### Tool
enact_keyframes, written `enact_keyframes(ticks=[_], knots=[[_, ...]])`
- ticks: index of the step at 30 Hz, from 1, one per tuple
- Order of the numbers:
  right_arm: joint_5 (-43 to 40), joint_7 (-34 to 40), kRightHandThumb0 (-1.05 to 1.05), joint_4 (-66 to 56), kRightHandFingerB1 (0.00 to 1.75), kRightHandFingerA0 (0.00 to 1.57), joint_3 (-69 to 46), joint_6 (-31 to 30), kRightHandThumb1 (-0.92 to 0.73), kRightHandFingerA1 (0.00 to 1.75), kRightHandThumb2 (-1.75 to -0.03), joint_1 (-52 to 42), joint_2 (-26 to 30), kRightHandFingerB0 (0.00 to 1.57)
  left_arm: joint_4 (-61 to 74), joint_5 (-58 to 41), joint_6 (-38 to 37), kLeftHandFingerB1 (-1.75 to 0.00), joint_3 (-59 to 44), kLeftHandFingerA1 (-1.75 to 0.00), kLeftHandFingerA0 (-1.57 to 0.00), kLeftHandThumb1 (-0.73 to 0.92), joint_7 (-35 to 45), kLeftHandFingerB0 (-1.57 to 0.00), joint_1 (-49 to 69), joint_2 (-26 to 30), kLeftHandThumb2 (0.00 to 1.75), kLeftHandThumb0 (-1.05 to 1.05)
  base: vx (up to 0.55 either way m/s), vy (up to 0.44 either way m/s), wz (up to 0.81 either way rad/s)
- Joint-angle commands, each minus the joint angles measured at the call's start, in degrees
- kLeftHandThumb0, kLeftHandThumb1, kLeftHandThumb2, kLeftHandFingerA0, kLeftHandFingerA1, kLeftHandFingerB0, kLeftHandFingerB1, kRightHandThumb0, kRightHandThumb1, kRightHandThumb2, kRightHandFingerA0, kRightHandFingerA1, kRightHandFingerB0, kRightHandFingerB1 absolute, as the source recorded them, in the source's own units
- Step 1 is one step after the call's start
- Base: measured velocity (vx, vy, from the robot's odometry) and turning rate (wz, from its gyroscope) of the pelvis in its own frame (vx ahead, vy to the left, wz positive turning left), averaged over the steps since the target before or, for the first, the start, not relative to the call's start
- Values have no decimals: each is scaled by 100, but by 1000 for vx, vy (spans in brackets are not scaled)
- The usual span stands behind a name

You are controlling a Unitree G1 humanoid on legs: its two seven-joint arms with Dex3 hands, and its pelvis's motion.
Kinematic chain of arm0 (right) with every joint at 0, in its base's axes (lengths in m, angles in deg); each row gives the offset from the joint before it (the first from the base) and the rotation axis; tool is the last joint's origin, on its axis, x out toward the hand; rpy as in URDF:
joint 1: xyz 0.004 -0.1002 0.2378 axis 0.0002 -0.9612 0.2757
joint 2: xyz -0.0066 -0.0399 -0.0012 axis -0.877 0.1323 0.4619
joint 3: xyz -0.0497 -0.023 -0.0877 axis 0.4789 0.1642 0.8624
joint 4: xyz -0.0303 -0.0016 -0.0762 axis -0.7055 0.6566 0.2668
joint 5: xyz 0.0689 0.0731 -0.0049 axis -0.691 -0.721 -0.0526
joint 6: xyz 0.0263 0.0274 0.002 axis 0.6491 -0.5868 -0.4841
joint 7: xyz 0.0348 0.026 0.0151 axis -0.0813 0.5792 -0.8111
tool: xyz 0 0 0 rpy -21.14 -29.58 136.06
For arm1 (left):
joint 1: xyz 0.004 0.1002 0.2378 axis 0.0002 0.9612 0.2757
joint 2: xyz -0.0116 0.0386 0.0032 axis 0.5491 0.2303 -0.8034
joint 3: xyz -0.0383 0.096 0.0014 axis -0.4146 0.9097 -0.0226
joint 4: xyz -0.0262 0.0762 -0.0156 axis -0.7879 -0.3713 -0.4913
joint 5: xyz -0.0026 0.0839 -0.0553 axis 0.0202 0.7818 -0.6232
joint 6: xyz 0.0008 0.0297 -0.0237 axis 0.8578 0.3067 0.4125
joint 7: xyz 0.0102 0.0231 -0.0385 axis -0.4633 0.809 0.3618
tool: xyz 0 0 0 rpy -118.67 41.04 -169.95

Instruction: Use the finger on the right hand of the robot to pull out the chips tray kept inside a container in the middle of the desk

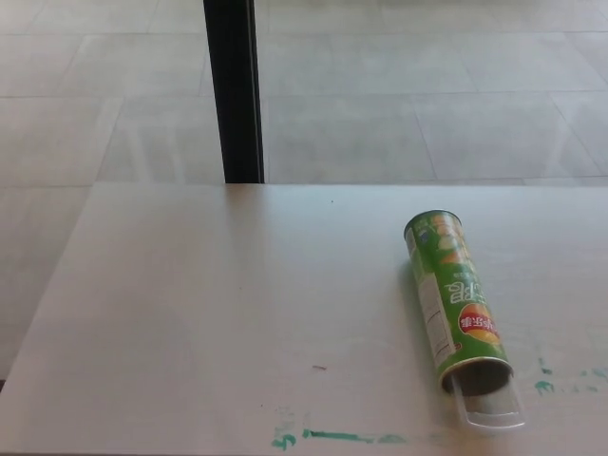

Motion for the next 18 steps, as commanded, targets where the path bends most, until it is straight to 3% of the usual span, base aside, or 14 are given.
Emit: enact_keyframes(ticks=[1,4,5,7,8,9,10,11,12,17,18], knots=[[-228,82,-44,425,35,59,-232,-2,-69,59,-61,132,382,43,-310,-352,-180,-66,-208,-83,-39,77,256,-39,-83,126,63,-74,0,0,0],[-435,385,-43,359,37,64,-563,-125,-67,61,-60,225,476,48,-318,-397,-110,-64,-261,-83,-44,77,228,-43,-97,152,63,-75,0,0,0],[-765,661,-48,168,49,63,-1008,-330,-55,66,-85,417,572,37,-164,-439,-34,-74,-287,-82,-41,76,226,-44,-33,124,63,-74,0,0,0],[-825,764,-48,56,49,63,-1237,-443,-55,66,-85,504,575,37,-84,-460,-7,-74,-301,-82,-41,76,234,-44,21,113,63,-74,0,0,0],[-623,994,-43,-128,35,70,-1248,-178,-65,58,-60,559,711,43,-173,-419,-145,-73,-266,-82,-40,77,285,-45,22,130,63,-74,0,0,0],[-545,1102,-49,-210,47,70,-1269,-137,-54,66,-82,615,782,37,-215,-443,-123,-74,-281,-82,-41,76,275,-47,-7,128,64,-74,0,0,0],[-534,1051,-42,-276,34,71,-1301,-85,-65,58,-60,643,844,40,-271,-459,-125,-70,-281,-78,-45,56,276,-44,-38,133,92,-76,0,0,0],[-559,917,-42,-323,34,71,-1329,-6,-65,58,-60,655,907,40,-332,-458,-150,-70,-274,-78,-45,56,287,-44,-66,142,92,-76,0,0,0],[-630,1099,-48,-686,47,70,-1451,12,-51,66,-80,809,877,38,-324,-449,-209,-70,-254,-81,-40,76,328,-46,-80,165,64,-75,0,0,0],[-559,1104,-51,-1273,47,71,-1501,444,-50,64,-80,992,899,39,-316,-466,-205,-68,-232,-83,-42,76,287,-44,-87,175,64,-75,0,0,0],[-707,916,-47,-2074,36,85,-1465,719,-58,56,-59,1106,752,50,-326,-480,-176,-71,-236,-81,-42,77,293,-45,-83,189,63,-72,0,0,0]])
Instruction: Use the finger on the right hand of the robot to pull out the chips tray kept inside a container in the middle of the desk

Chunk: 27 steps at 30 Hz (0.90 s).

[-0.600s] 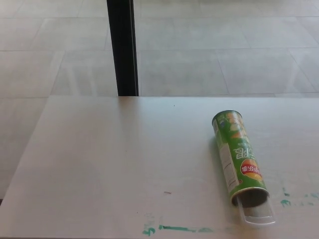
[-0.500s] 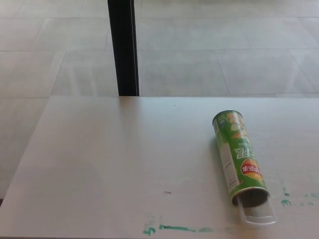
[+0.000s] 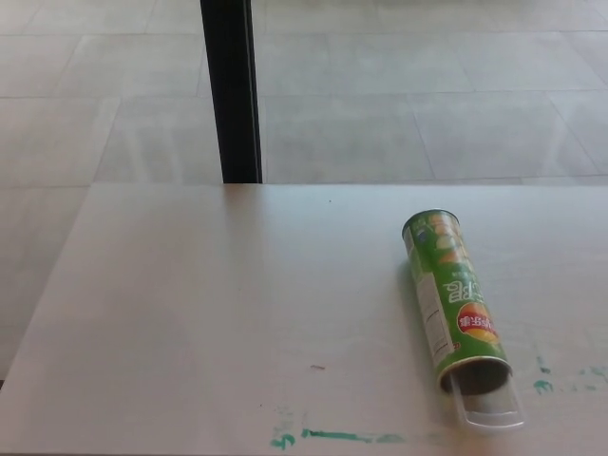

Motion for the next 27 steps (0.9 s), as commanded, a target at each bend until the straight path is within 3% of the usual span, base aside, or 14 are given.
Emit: enact_keyframes(ticks=[1,2,3,4,6,7,11,12,16,20,21,22,23,27], knots=[[-282,-12,-47,-1198,36,85,-57,667,-58,56,-59,229,-61,50,-38,-111,-101,-71,-24,-81,-42,77,41,-45,24,110,63,-72,0,0,0],[-308,-42,-53,-1503,40,89,-26,597,-50,62,-61,213,-110,53,-31,-103,-123,-67,-14,-76,-42,58,40,-43,51,93,92,-75,0,0,0],[-345,-65,-53,-1880,40,89,16,524,-50,62,-61,197,-181,53,-32,-90,-141,-67,-1,-76,-42,58,42,-43,51,93,92,-75,0,0,0],[-211,10,-56,-2242,42,89,111,446,-51,61,-63,140,-202,53,-8,-95,-136,-65,0,-82,-41,76,51,-44,66,89,63,-74,0,0,0],[-179,-48,-52,-2717,39,89,200,330,-57,60,-58,65,-223,55,-67,-81,-150,-63,12,-82,-41,76,53,-43,25,106,63,-73,0,0,0],[-169,-102,-54,-2909,54,90,266,410,-46,75,-88,59,-256,43,23,-75,-120,-64,26,-82,-40,77,47,-43,66,97,63,-73,0,0,0],[-126,-331,-51,-3721,50,80,502,606,-49,70,-83,-63,-295,39,-61,-79,-118,-71,21,-82,-41,76,43,-46,27,111,63,-73,0,0,0],[-216,-486,-38,-4061,35,79,643,567,-62,63,-58,-93,-306,42,-57,-117,-59,-74,-3,-83,-42,75,21,-47,13,75,63,-73,0,0,0],[337,-633,-20,-4727,39,74,1139,659,-61,66,-57,-277,-138,35,-106,-86,-155,-75,15,-83,-41,76,65,-48,61,99,63,-73,0,0,0],[626,-728,-23,-5355,39,75,1667,413,-60,69,-57,-465,-124,36,-64,-92,-128,-78,4,-83,-39,76,16,-45,156,72,64,-74,0,0,0],[618,-747,-20,-5436,41,84,1753,409,-60,94,-57,-515,-153,39,-87,-94,-113,-74,3,-76,-43,58,19,-45,153,76,97,-72,0,0,0],[607,-782,-20,-5515,41,84,1856,421,-60,94,-57,-559,-189,39,-111,-98,-95,-74,1,-76,-43,58,20,-45,146,78,97,-72,0,0,0],[696,-861,-16,-5494,42,86,2058,545,-62,108,-58,-626,-200,38,-124,-46,-140,-76,39,-83,-39,77,-9,-44,153,84,63,-73,0,0,0],[866,-812,-19,-5500,43,81,2412,552,-62,114,-58,-733,-244,38,-265,-24,-194,-68,59,-80,-40,77,-44,-43,95,116,63,-74,0,0,0]])
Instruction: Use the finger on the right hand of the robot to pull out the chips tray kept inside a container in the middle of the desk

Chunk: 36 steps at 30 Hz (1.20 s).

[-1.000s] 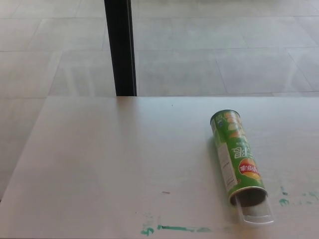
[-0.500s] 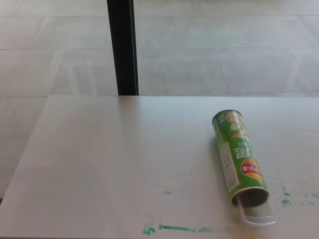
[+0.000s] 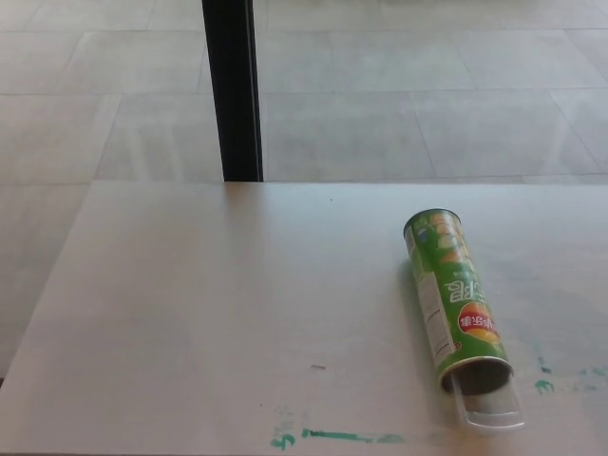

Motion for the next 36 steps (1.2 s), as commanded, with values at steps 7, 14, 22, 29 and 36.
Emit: enact_keyframes(ticks=[7,14,22,29,36], knots=[[772,-311,-17,-208,42,79,946,201,-63,102,-58,-270,-150,39,-140,-72,-102,-76,15,-73,-40,61,-6,-49,24,150,107,-67,0,0,0],[1195,-374,-12,200,43,75,1456,508,-65,119,-59,56,-141,37,-292,-31,-191,-74,56,-76,-40,62,-19,-46,-92,167,108,-68,0,0,0],[1415,-455,-11,610,45,74,1786,738,-65,129,-59,410,-92,37,-248,-35,-154,-78,73,-85,-39,77,-32,-45,-103,186,64,-72,0,0,0],[2150,-492,-14,534,42,73,2053,617,-64,125,-59,546,223,39,-167,-85,-144,-73,62,-85,-38,78,44,-45,-75,207,64,-71,0,0,0],[2719,-467,-13,695,43,83,2320,710,-61,107,-57,495,587,45,-119,-33,-193,-82,98,-86,-37,78,22,-46,-21,214,64,-72,0,0,0]])
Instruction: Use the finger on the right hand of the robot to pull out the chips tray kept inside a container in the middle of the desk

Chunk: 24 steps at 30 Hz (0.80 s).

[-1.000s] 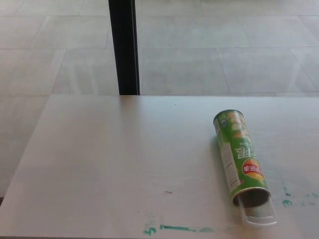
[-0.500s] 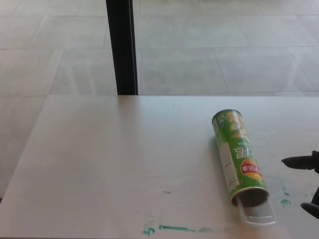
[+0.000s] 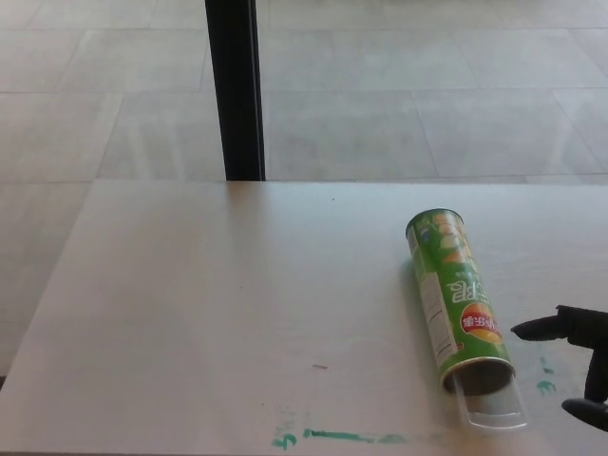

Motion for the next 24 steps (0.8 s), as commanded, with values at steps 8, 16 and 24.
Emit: enact_keyframes(ticks=[8,16,24], knots=[[1181,60,-14,237,44,79,394,156,-61,115,-58,70,396,45,-63,-40,-127,-75,0,-84,-38,78,28,-44,46,203,64,-71,0,0,0],[1173,26,-12,240,46,79,510,341,-60,124,-58,376,238,46,44,-60,-99,-81,39,-88,-38,77,63,-45,115,219,63,-73,0,0,0],[1384,-16,-12,-87,47,80,605,84,-59,125,-58,517,86,48,-171,-70,-104,-76,-6,-85,-41,76,1,-45,58,233,63,-72,0,0,0]])
